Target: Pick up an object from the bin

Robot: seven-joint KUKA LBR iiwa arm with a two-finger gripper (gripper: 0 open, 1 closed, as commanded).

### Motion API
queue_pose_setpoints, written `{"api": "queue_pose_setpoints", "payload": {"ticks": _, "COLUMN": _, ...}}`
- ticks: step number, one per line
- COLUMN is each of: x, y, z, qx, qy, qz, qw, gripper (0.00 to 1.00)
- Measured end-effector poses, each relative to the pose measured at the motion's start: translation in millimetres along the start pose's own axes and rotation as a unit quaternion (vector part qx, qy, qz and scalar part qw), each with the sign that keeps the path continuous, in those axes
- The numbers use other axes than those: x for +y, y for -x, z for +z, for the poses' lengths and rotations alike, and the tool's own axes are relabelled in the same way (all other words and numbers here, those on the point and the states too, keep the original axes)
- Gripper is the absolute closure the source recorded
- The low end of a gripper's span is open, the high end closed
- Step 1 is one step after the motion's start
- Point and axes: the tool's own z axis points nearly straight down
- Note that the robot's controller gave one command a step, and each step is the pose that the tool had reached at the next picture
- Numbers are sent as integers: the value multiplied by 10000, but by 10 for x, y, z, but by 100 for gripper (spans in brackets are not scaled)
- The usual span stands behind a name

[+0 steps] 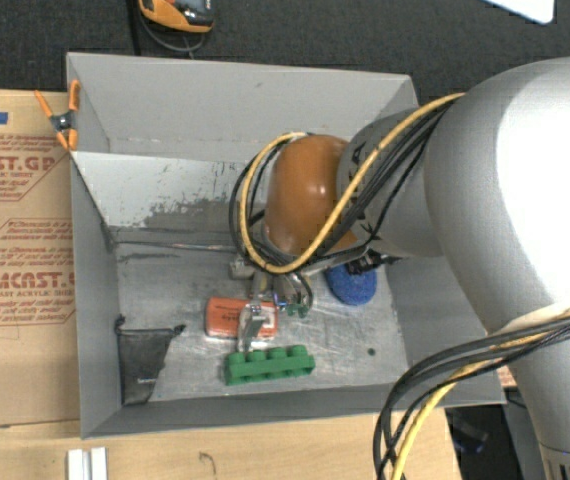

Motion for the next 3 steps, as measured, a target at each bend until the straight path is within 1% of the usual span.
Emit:
{"api": "queue_pose_setpoints", "payload": {"ticks": 1, "x": 73, "y": 84, "z": -26, "qx": -27, "qy": -8, "qz": 603, "qw": 9982, "gripper": 100}}
{"api": "queue_pose_setpoints", "payload": {"ticks": 3, "x": 72, "y": 78, "z": -48, "qx": -20, "qy": -9, "qz": 603, "qw": 9982, "gripper": 100}}
